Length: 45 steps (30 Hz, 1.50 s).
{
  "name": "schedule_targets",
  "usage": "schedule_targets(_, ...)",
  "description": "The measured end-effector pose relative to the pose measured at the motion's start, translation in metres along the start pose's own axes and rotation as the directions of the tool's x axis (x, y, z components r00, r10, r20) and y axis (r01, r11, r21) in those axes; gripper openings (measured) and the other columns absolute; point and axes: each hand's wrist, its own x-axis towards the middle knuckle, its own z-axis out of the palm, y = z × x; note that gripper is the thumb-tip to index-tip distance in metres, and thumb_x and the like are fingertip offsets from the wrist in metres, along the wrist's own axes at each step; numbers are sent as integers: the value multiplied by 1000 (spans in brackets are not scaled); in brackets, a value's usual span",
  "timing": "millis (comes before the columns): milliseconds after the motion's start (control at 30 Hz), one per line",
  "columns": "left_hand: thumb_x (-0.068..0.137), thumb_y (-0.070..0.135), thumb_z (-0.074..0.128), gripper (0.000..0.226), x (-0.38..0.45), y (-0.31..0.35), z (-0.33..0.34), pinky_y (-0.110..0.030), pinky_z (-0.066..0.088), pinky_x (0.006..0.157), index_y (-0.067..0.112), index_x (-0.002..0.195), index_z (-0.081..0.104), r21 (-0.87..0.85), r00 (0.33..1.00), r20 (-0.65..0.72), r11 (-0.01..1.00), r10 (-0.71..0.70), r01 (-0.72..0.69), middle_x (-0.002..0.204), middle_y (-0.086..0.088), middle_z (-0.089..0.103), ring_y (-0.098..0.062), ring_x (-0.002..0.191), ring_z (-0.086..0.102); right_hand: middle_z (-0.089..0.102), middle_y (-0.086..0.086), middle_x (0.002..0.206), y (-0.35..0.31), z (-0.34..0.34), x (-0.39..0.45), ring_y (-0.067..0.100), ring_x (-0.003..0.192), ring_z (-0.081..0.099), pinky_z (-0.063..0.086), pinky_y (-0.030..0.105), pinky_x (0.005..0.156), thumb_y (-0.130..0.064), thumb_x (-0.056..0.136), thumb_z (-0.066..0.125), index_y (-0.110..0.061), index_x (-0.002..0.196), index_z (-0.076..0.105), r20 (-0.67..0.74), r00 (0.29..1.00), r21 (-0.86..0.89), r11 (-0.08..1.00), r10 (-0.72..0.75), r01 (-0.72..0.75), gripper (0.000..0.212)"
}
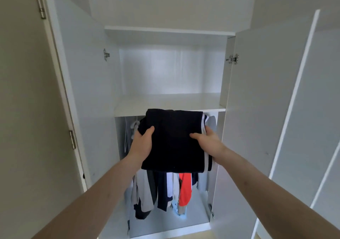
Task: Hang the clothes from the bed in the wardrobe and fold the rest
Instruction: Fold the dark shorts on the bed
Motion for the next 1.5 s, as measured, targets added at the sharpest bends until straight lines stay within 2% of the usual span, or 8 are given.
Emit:
schedule_targets(333, 93, 50, 60, 67, 194, 15, 31, -54, 47, 108, 19, 149, 41, 34, 993, -113, 999, -34, 38, 135, -4, 58, -31, 120, 59, 70, -1, 117, -12, 19, 226, 19, 102, 69, 57, 32, 86, -22, 95, 67, -18, 132, 57, 104, 995, -41, 999, -15, 19, 38)
schedule_targets(433, 83, 53, 62, 72, 250, 24, 22, -53, 51, 103, 18, 144, 46, 40, 990, -136, 998, -40, 45, 129, -5, 62, -30, 114, 63, 72, 4, 117, -19, 42, 290, 25, 104, 71, 57, 43, 97, -22, 96, 67, -15, 131, 59, 161, 987, -41, 999, 4, 2, 37)
schedule_targets(600, 94, 44, 59, 44, 351, 41, -8, -35, 53, 72, 16, 127, 62, 95, 982, -189, 995, -19, 37, 109, -3, 69, -27, 100, 68, 78, 7, 103, -33, 90, 378, 25, 86, 78, 62, 33, 68, -21, 93, 68, -13, 121, 65, 241, 968, -2, 998, 64, -65, 30)
schedule_targets(833, 93, 54, 53, 80, 464, 48, -52, -50, 48, 102, 11, 156, 30, 207, 963, -246, 965, -106, 159, 139, -12, 54, -35, 118, 57, 77, 12, 105, -34, 163, 479, 29, 88, 78, 65, 39, 76, -23, 92, 70, -12, 122, 62, 291, 949, 29, 990, 122, -136, 34)
schedule_targets(1167, 97, 31, 50, 50, 557, 39, -76, -42, 44, 101, 5, 139, 45, 377, 891, -444, 884, -90, 277, 137, -16, 57, -37, 116, 57, 75, 1, 97, 1, 248, 568, 23, 91, 73, 60, 36, 85, -28, 91, 68, -23, 100, 66, 239, 962, -39, 991, 130, -125, 11)
schedule_targets(1267, 94, 30, 54, 67, 560, 35, -82, -44, 41, 108, 6, 151, 28, 645, 879, -475, 699, 50, 309, 154, -15, 40, -38, 136, 46, 71, -3, 109, 3, 259, 575, 21, 100, 70, 56, 39, 96, -33, 90, 67, -17, 124, 65, 227, 967, -86, 991, 117, -100, 37)
schedule_targets(1367, 95, 36, 51, 66, 561, 25, -84, -45, 31, 118, 16, 155, 32, 917, 899, -251, 386, 360, 102, 161, -7, 33, -33, 146, 34, 48, 3, 149, 3, 261, 572, 26, 135, 51, 42, 41, 112, -42, 92, 64, -20, 161, 30, 163, 986, -225, 974, 26, 12, 79)
schedule_targets(1500, 100, 39, 37, 59, 569, 5, -89, -44, 29, 122, 24, 156, 40, 966, 985, 17, 253, 169, -60, 162, -3, 39, -29, 148, 33, 42, 0, 162, 9, 255, 565, 24, 146, 43, 34, 37, 118, -50, 99, 55, -25, 161, 35, 217, 976, -206, 977, -14, 60, 70)
